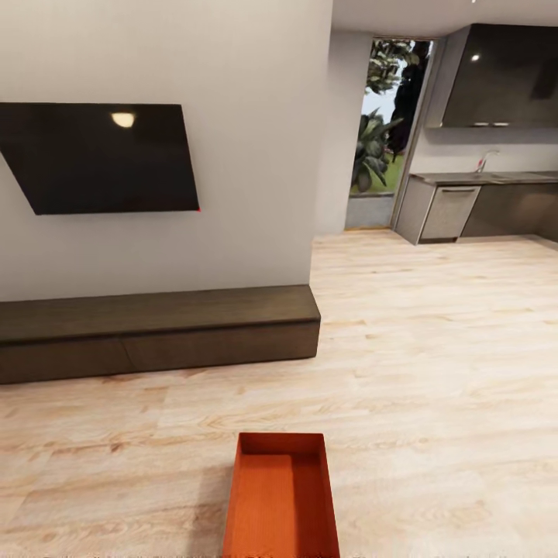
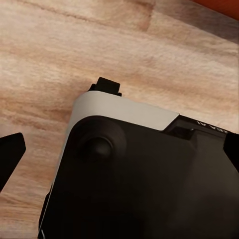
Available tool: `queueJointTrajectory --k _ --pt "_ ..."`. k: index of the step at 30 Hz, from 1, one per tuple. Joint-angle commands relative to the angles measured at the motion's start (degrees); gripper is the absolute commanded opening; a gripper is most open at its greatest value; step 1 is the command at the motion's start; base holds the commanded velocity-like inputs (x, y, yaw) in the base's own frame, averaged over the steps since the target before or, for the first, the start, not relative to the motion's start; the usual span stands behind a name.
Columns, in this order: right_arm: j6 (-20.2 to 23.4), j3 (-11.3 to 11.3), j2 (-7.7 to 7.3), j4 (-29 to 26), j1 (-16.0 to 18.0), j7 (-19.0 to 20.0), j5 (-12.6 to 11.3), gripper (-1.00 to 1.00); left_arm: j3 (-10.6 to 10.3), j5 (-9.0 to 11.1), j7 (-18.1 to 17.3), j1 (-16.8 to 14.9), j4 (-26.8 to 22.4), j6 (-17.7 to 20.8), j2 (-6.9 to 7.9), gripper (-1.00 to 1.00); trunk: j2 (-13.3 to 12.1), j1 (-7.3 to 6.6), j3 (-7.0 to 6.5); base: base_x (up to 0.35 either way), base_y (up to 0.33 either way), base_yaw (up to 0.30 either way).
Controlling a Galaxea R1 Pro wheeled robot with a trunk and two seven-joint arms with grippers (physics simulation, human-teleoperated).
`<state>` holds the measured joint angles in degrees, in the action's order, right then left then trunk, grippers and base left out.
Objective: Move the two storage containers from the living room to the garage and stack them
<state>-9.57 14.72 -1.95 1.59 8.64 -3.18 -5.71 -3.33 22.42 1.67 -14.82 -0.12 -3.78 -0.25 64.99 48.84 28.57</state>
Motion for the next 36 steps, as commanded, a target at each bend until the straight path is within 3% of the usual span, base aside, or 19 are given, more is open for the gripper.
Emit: queueJointTrajectory --k 1,36 --pt "-0.3 0.5 0.02 0.2 0.1 0.0 -0.6 1.00 -0.4 0.3 0.2 0.0 0.0 -0.2 -0.02 1.00 0.0 0.00 0.15 0.000 0.000 0.000" --pt "-0.3 0.1 0.06 0.2 0.1 0.0 -0.6 1.00 -0.5 -0.3 0.3 0.0 -0.4 -0.2 0.07 1.00 0.0 0.00 3.38 0.000 0.000 0.000"
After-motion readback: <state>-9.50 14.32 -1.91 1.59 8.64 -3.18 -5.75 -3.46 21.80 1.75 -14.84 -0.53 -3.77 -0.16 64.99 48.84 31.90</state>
